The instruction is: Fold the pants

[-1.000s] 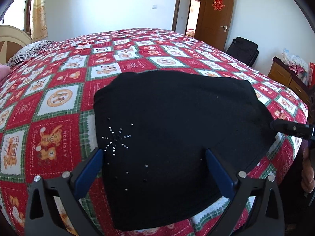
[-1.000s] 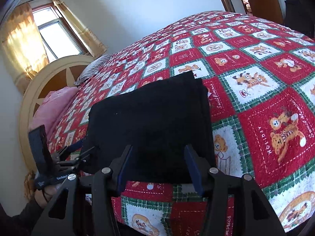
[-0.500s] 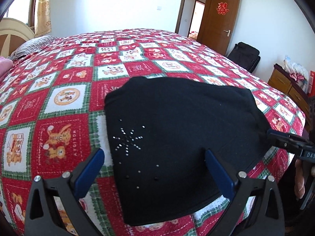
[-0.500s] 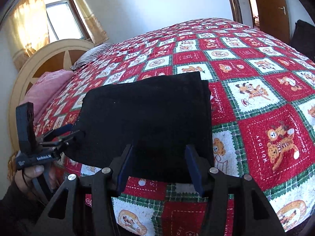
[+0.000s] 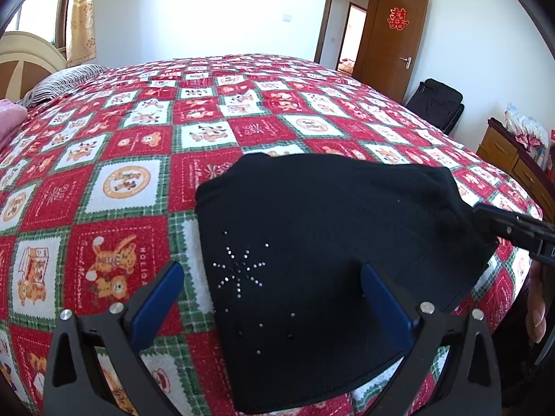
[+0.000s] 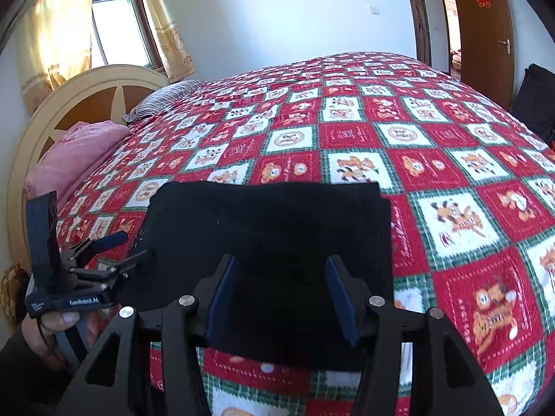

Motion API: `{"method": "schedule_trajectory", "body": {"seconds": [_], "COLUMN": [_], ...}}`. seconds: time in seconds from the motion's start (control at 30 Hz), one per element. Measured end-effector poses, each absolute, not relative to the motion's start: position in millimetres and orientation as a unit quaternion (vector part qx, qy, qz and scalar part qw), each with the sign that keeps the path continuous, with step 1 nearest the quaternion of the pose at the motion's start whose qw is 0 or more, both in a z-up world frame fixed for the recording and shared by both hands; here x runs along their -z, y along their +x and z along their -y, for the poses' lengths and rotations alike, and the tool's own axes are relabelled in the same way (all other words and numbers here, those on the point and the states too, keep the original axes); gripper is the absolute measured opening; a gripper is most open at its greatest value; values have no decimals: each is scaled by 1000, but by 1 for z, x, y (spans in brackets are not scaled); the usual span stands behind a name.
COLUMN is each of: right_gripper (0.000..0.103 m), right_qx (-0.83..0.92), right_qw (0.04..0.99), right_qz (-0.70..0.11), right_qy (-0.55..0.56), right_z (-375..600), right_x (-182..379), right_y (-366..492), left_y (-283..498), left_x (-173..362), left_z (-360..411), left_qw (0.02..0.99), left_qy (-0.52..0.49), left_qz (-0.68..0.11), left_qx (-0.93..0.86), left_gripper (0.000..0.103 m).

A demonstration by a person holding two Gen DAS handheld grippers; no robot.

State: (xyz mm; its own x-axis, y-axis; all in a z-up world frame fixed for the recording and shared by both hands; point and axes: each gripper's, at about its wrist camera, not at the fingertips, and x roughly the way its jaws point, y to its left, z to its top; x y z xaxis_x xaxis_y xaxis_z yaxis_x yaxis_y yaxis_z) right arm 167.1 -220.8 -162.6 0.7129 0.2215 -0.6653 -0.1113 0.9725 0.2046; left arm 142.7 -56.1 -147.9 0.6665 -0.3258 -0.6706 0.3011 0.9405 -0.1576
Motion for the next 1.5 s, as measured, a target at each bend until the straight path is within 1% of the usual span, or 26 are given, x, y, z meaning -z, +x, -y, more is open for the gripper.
{"method": "schedule_trajectory", "body": {"seconds": [0.1, 0.17, 0.27, 0.4, 0.47, 0.63, 0.7, 0.8, 0.9, 0.97, 1.13, 1.2, 1.23, 1.27, 1.3, 1.43, 1.47, 1.5], "right_gripper": [55, 55, 55, 55, 55, 55, 55, 55, 55, 55, 55, 45, 43, 40, 39, 38, 37, 35], "right_qx": [-82, -58, -75, -71, -49, -26, -39, -54, -71, -74, -88, -99, -104, -108, -113, -110, -108, -109], "right_qw": [919, 904, 909, 922, 926, 904, 896, 892, 881, 881, 887, 881, 878, 874, 869, 872, 874, 875], "right_qz": [-381, -420, -402, -369, -363, -400, -412, -410, -407, -400, -396, -395, -394, -393, -392, -392, -392, -390], "right_qy": [51, 52, 77, 90, 94, 146, 159, 183, 231, 240, 221, 239, 252, 265, 279, 272, 267, 266], "right_z": [214, 222, 231, 244, 256, 289, 290, 295, 308, 308, 295, 299, 303, 308, 311, 307, 304, 303], "right_x": [166, 186, 185, 170, 167, 188, 196, 204, 211, 213, 214, 214, 215, 217, 220, 220, 220, 219], "right_y": [183, 200, 196, 179, 175, 181, 183, 186, 188, 190, 196, 197, 196, 196, 196, 197, 196, 196], "left_y": [146, 151, 156, 154, 158, 170, 170, 172, 174, 175, 177, 175, 174, 174, 174, 172, 171, 170], "left_x": [149, 154, 158, 148, 148, 162, 164, 166, 167, 168, 166, 166, 165, 165, 165, 167, 166, 166], "left_z": [54, 52, 47, 38, 36, 39, 40, 40, 39, 40, 37, 31, 28, 24, 23, 27, 29, 31], "left_qw": [913, 911, 907, 918, 914, 901, 904, 902, 900, 901, 896, 893, 892, 891, 890, 896, 897, 898], "left_qy": [-19, -24, -37, -53, -62, -87, -85, -79, -84, -83, -95, -111, -120, -128, -132, -124, -122, -121], "left_qz": [-369, -376, -384, -355, -359, -380, -374, -375, -376, -374, -377, -377, -376, -376, -376, -371, -370, -369], "left_qx": [171, 168, 172, 167, 175, 190, 190, 197, 203, 204, 213, 218, 219, 220, 220, 211, 208, 208], "left_gripper": [103, 103, 103, 103, 103, 103, 103, 103, 103, 103, 103, 96, 94, 89, 86, 85, 83, 74]}}
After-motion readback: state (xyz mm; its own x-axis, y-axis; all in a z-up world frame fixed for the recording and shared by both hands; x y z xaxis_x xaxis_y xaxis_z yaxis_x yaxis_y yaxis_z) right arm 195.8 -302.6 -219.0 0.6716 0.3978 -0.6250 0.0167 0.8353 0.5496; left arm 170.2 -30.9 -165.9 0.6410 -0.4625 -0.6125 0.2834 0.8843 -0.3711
